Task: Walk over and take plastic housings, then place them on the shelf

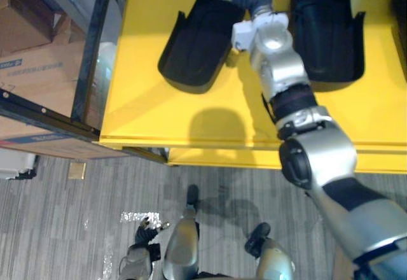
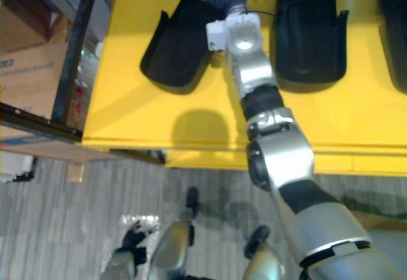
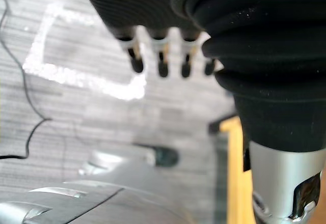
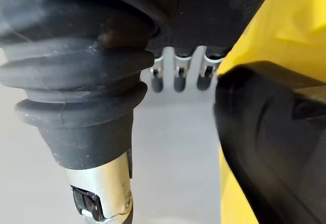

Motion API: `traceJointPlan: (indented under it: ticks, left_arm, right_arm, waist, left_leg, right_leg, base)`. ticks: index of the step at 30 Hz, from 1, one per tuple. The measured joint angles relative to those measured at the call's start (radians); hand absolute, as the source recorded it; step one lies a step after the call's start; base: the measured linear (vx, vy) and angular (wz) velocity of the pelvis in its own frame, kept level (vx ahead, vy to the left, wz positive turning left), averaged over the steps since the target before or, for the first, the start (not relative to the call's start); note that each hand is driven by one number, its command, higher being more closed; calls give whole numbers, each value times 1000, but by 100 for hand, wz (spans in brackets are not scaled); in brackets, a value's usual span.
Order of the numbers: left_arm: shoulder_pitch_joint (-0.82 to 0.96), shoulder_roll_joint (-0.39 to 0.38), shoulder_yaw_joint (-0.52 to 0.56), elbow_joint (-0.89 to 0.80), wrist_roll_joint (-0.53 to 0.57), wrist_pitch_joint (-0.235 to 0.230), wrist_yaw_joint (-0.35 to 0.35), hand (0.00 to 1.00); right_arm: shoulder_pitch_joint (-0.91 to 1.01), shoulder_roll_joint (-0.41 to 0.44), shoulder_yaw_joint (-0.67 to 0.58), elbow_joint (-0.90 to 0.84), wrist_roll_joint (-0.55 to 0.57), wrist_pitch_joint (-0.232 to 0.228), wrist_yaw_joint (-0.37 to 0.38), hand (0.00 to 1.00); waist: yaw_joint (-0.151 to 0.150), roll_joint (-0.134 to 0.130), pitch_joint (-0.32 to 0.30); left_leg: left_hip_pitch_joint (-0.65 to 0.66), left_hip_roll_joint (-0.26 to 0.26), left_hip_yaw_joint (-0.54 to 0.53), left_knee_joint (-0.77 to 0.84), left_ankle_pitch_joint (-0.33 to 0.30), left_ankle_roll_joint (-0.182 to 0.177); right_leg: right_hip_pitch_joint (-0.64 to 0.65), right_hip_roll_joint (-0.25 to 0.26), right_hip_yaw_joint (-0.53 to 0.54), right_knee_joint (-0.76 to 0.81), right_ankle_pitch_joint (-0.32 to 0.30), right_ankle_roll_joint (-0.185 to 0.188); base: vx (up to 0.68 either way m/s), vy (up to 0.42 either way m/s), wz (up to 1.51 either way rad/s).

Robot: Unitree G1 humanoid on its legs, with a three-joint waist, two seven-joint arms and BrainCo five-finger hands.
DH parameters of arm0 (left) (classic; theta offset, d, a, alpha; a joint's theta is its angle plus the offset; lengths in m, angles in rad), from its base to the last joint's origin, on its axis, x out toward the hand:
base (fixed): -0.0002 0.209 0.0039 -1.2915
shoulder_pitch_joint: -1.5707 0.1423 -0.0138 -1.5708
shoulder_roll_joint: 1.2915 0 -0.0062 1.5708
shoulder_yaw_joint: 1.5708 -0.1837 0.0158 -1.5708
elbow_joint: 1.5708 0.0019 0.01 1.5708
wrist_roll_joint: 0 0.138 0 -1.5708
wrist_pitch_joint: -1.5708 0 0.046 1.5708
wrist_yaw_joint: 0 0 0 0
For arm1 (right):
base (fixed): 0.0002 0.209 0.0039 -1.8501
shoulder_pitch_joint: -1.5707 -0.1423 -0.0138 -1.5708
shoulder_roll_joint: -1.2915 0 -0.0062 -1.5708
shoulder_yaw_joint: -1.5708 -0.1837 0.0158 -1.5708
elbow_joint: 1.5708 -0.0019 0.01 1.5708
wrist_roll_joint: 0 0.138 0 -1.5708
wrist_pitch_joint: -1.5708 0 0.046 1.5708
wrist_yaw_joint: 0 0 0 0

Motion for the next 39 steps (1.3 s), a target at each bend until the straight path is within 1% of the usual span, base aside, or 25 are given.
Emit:
traceJointPlan:
  ticks: [2, 5, 10, 15, 22, 25, 30, 36, 39]
  left_arm:
    - [0, 0, 0, -1, -1, -12, 0, 0]
    - [0, 0, 0, 0, -2, -13, 0, 0]
    - [0, 0, -1, 0, -2, -13, 0, 0]
    - [5, 0, 0, 0, -2, -14, 0, 0]
    - [6, -1, -2, 3, -2, -18, -1, 0]
    - [6, -1, -8, 3, -2, -21, -2, 0]
    - [6, -1, -10, 3, -2, -22, -4, 0]
    - [6, -1, -11, 3, -9, -24, -6, 0]
    - [7, -1, -12, 3, -9, -28, -7, 0]
  right_arm:
    - [-11, -12, -3, 6, 10, -4, 0, 0]
    - [-25, -22, -3, 31, 37, -5, 0, 0]
    - [-26, -27, -3, 32, 59, -7, 1, 0]
    - [-27, -45, 1, 32, 89, -8, 9, 0]
    - [-29, -54, 6, 31, 114, -12, 32, 0]
    - [-29, -60, 43, 31, 116, -21, 49, 0]
    - [-29, -59, 46, 31, 132, -27, 62, 0]
    - [-29, -59, 81, 24, 140, -35, 72, 0]
    - [-29, -59, 83, 8, 153, -46, 80, 0]
  waist:
    - [2, 0, 0]
    - [7, 1, 1]
    - [13, 3, 2]
    - [25, 22, 11]
    - [37, 22, 11]
    - [39, 22, 11]
    - [44, 22, 11]
    - [51, 23, 12]
    - [55, 21, 31]
  left_leg:
    - [-8, 0, -7, 5, 0, 0]
    - [-9, -1, -8, 8, 0, 0]
    - [-11, -8, -11, 10, 0, 0]
    - [-16, -9, -24, 11, 1, 0]
    - [-18, -17, -37, 10, 2, 0]
    - [-18, -20, -39, 10, 2, 0]
    - [-19, -26, -46, 10, 1, 0]
    - [-36, -29, -63, 20, 1, 0]
    - [-38, -37, -73, 25, 1, 0]
  right_leg:
    - [-1, -1, -8, 2, 0, -1]
    - [-1, -5, -11, 8, -3, -1]
    - [-9, -18, -13, 35, -29, -1]
    - [-10, -20, -19, 46, -30, -1]
    - [-9, -37, -38, 74, -45, 3]
    - [-9, -43, -40, 79, -50, 5]
    - [-10, -51, -43, 91, -59, 5]
    - [-11, -57, -62, 99, -64, 5]
    - [-11, -70, -69, 123, -81, 8]
  base:
    - [-13, -28, 9]
    - [-4, -8, 2]
    - [-32, -30, 3]
    - [-23, -33, 5]
    - [0, -30, 9]
    - [-10, -21, 2]
    - [-24, -29, 5]
    - [-20, -22, 7]
    - [-42, -37, 13]
